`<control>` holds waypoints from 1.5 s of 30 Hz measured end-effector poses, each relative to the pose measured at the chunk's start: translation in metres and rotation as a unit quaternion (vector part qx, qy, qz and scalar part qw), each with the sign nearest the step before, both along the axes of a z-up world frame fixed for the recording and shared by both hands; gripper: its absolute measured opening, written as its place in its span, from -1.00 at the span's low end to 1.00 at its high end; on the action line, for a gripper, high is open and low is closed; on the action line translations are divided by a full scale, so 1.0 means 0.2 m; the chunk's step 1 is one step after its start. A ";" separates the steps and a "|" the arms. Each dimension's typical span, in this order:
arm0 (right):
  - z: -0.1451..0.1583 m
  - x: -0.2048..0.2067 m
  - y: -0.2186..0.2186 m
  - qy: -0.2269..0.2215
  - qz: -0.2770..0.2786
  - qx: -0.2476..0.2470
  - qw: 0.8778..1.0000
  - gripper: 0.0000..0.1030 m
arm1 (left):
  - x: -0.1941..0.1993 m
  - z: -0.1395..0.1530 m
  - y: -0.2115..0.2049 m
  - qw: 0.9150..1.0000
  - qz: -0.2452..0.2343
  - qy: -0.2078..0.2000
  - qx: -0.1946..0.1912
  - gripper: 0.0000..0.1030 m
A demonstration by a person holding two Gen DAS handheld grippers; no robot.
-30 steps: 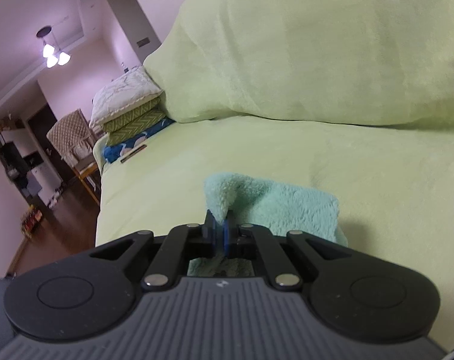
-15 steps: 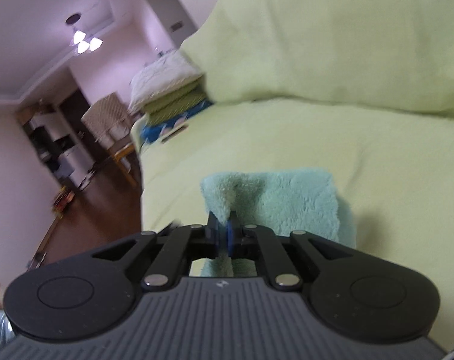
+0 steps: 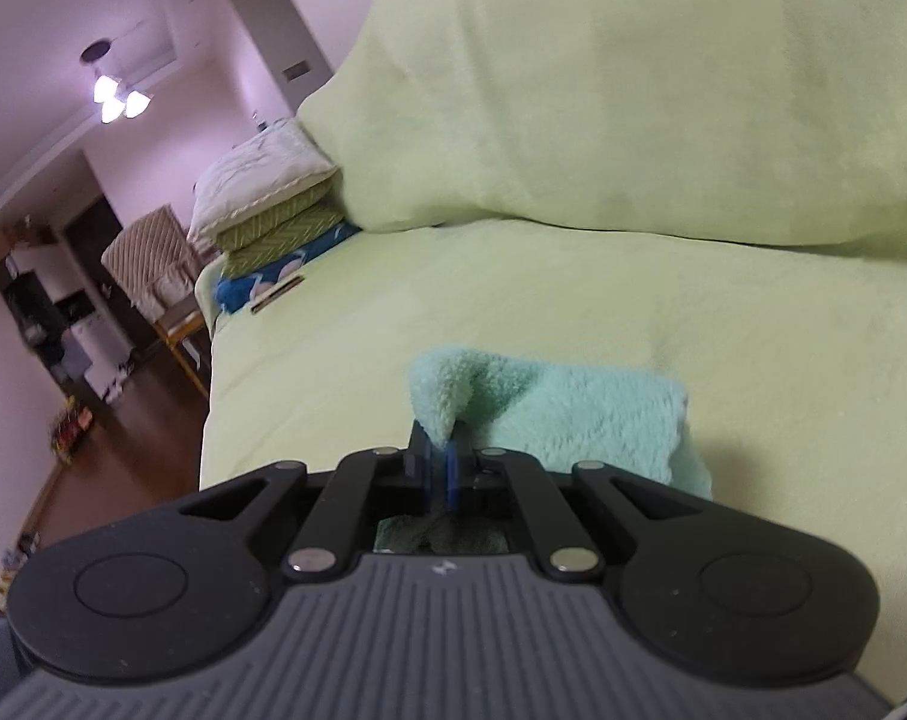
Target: Clean container
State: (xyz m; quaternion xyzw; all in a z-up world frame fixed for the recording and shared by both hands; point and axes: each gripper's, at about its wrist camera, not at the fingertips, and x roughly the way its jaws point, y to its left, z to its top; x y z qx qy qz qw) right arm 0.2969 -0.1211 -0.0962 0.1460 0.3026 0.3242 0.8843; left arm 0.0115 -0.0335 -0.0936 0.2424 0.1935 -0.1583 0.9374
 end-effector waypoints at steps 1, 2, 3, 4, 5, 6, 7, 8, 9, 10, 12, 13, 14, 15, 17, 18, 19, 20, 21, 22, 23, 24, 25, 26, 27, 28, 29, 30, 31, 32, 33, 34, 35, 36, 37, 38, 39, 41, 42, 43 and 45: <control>-0.01 0.00 -0.01 0.001 -0.005 0.005 1.000 -0.97 | 0.01 0.01 0.02 1.000 -0.003 0.015 -0.022 0.67; -0.01 0.00 -0.02 0.002 -0.008 0.008 1.000 -0.97 | 0.03 0.04 0.05 0.997 -0.009 0.037 -0.060 0.67; -0.01 -0.01 -0.04 0.003 -0.012 0.011 1.000 -0.97 | 0.04 0.06 0.08 0.993 -0.014 0.059 -0.098 0.69; -0.02 -0.02 -0.05 0.005 -0.014 0.019 1.000 -0.97 | 0.04 0.08 0.14 0.987 -0.018 0.081 -0.141 0.69; -0.02 -0.03 -0.07 0.007 -0.017 0.025 1.000 -0.97 | 0.06 0.10 0.18 0.979 -0.018 0.100 -0.177 0.72; -0.03 -0.04 -0.07 0.007 -0.021 0.029 0.999 -0.97 | 0.07 0.11 0.21 0.970 -0.017 0.119 -0.210 0.74; -0.03 -0.04 -0.07 0.007 -0.025 0.031 0.999 -0.97 | 0.07 0.11 0.23 0.967 -0.019 0.129 -0.220 0.72; -0.03 -0.05 -0.08 0.009 -0.029 0.033 0.999 -0.97 | 0.06 0.11 0.22 0.969 -0.023 0.125 -0.214 0.70; -0.03 -0.05 -0.08 0.011 -0.032 0.034 0.999 -0.97 | 0.02 0.11 0.19 0.974 -0.026 0.111 -0.195 0.70; -0.03 -0.06 -0.09 0.013 -0.036 0.035 0.999 -0.97 | -0.01 0.12 0.17 0.980 -0.028 0.097 -0.173 0.70; 0.00 -0.07 -0.10 0.020 -0.036 0.037 0.998 -0.94 | -0.08 0.12 0.12 0.990 -0.028 0.065 -0.120 0.70; 0.01 -0.08 -0.11 0.022 -0.034 0.038 0.998 -0.90 | -0.11 0.12 0.10 0.994 -0.027 0.048 -0.091 0.69; 0.03 -0.10 -0.11 0.023 -0.027 0.040 0.999 -0.90 | -0.13 0.12 0.08 0.996 -0.022 0.039 -0.074 0.68; 0.04 -0.12 -0.12 0.022 -0.013 0.048 0.999 -0.90 | -0.15 0.11 0.07 0.998 -0.017 0.029 -0.056 0.68; 0.06 -0.17 -0.11 0.024 0.015 0.065 0.997 -0.90 | -0.18 0.10 0.05 0.999 -0.007 0.016 -0.031 0.68; 0.06 -0.19 -0.10 0.027 0.029 0.074 0.996 -0.90 | -0.20 0.10 0.05 1.000 -0.003 0.012 -0.026 0.68; 0.05 -0.20 -0.08 0.031 0.038 0.072 0.996 -0.90 | -0.21 0.11 0.04 1.000 -0.002 0.012 -0.026 0.68; 0.04 -0.22 -0.06 0.035 0.048 0.070 0.996 -0.90 | -0.22 0.11 0.04 1.000 -0.001 0.013 -0.028 0.68; 0.02 -0.23 -0.04 0.038 0.053 0.064 0.996 -0.90 | -0.24 0.12 0.04 1.000 0.000 0.014 -0.028 0.68; 0.00 -0.24 -0.03 0.040 0.055 0.060 0.996 -0.90 | -0.25 0.12 0.04 1.000 0.000 0.015 -0.027 0.68; -0.02 -0.24 -0.01 0.042 0.056 0.056 0.996 -0.91 | -0.27 0.12 0.04 1.000 0.001 0.015 -0.026 0.68; -0.04 -0.23 -0.02 0.045 0.054 0.067 0.995 -0.93 | -0.28 0.11 0.03 1.000 0.001 0.013 -0.025 0.66; -0.05 -0.21 -0.02 0.051 0.050 0.077 0.994 -0.96 | -0.30 0.10 0.02 1.000 0.000 0.010 -0.021 0.66; -0.05 -0.19 -0.02 0.052 0.047 0.080 0.994 -0.97 | -0.31 0.09 0.00 1.000 -0.001 0.008 -0.016 0.66; -0.05 -0.16 -0.02 0.049 0.045 0.078 0.995 -0.97 | -0.32 0.09 -0.01 1.000 -0.001 0.005 -0.011 0.66; -0.05 -0.13 -0.01 0.044 0.038 0.073 0.996 -0.98 | -0.34 0.08 -0.02 1.000 -0.002 0.003 -0.009 0.66; -0.05 -0.10 -0.01 0.039 0.031 0.068 0.996 -0.98 | -0.35 0.09 -0.02 1.000 -0.002 0.002 -0.008 0.66; -0.04 -0.07 -0.01 0.033 0.022 0.059 0.997 -0.98 | -0.36 0.08 -0.04 1.000 -0.002 0.001 -0.009 0.66; -0.04 -0.05 -0.01 0.027 0.011 0.050 0.998 -0.98 | -0.38 0.09 -0.04 1.000 -0.002 0.001 -0.010 0.66; -0.04 -0.01 -0.02 0.025 0.002 0.046 0.999 -0.98 | -0.39 0.09 -0.05 1.000 -0.002 0.000 -0.012 0.66; -0.04 0.02 -0.02 0.024 -0.007 0.043 0.999 -0.98 | -0.40 0.09 -0.05 1.000 -0.001 0.000 -0.016 0.67; -0.04 0.04 -0.03 0.029 -0.008 0.048 0.998 -0.98 | -0.32 0.03 -0.07 1.000 0.000 0.003 -0.023 0.68; -0.05 0.06 -0.04 0.032 -0.011 0.056 0.998 -0.98 | -0.30 0.04 -0.06 0.999 0.001 0.010 -0.033 0.68; -0.06 0.05 -0.05 0.032 -0.015 0.060 0.998 -0.98 | -0.30 0.04 -0.05 0.999 -0.001 0.021 -0.047 0.68; -0.06 0.04 -0.06 0.033 -0.018 0.063 0.997 -0.98 | -0.29 0.06 -0.02 0.997 -0.005 0.035 -0.070 0.69; -0.06 0.03 -0.07 0.033 -0.022 0.067 0.997 -0.98 | -0.27 0.09 0.01 0.993 -0.011 0.054 -0.101 0.71; -0.07 0.02 -0.08 0.033 -0.026 0.070 0.997 -0.98 | -0.26 0.11 0.04 0.988 -0.017 0.075 -0.134 0.78; -0.08 0.00 -0.10 0.036 -0.035 0.081 0.995 -0.98 | -0.26 0.13 0.09 0.979 -0.014 0.095 -0.181 0.82; -0.08 -0.01 -0.11 0.038 -0.039 0.087 0.995 -0.98 | -0.27 0.12 0.09 0.978 -0.016 0.100 -0.183 0.82; -0.08 -0.02 -0.12 0.039 -0.041 0.088 0.994 -0.98 | -0.27 0.12 0.09 0.977 -0.018 0.103 -0.185 0.79; -0.07 -0.05 -0.13 0.038 -0.047 0.082 0.995 -0.97 | -0.33 0.12 0.04 0.984 -0.026 0.086 -0.154 0.68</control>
